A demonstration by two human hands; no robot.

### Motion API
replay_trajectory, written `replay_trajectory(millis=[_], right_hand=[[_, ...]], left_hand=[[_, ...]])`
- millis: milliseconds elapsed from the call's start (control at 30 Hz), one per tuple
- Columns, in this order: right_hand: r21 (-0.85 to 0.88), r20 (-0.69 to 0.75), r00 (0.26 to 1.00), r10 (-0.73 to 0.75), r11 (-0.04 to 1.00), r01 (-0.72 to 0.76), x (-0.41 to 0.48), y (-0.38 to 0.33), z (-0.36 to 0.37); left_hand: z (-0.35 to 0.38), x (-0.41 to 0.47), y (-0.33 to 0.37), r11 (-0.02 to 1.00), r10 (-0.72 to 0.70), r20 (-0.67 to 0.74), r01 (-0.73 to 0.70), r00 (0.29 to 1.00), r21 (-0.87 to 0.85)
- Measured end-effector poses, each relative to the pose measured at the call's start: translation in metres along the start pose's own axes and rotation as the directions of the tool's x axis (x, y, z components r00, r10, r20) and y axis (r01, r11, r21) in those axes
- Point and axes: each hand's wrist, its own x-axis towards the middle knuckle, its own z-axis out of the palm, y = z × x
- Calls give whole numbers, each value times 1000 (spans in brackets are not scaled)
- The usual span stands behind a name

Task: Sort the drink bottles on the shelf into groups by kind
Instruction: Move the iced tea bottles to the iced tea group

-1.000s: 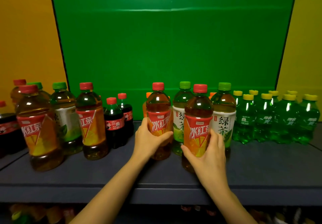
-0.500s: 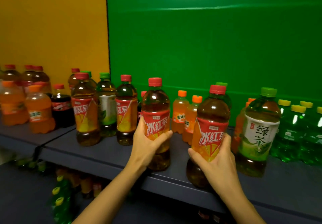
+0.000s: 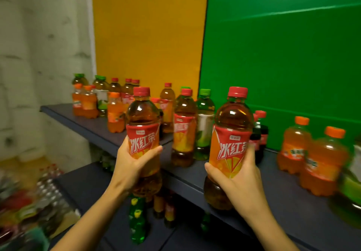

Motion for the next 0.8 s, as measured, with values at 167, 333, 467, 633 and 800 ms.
replay_trajectory(millis=[167,333,467,633,800], right_hand=[[14,59,998,-24,1000,23,15,-20,85],[2,67,997,-43,999,43,24,-36,169],[4,96,995,-8,1000,7,37,-44,228],[56,116,993,-9,998,2,59,-52,293],[22,148,989,-19,1000,16,85,-50,352]], left_hand=[[-84,29,-13,998,4,-48,-1,999,67],[-162,59,-25,995,-7,-66,13,998,100],[-211,80,-33,992,-23,-67,31,997,122],[-256,109,-47,988,-40,-63,49,997,148],[-289,148,-75,987,-62,-85,73,994,142]])
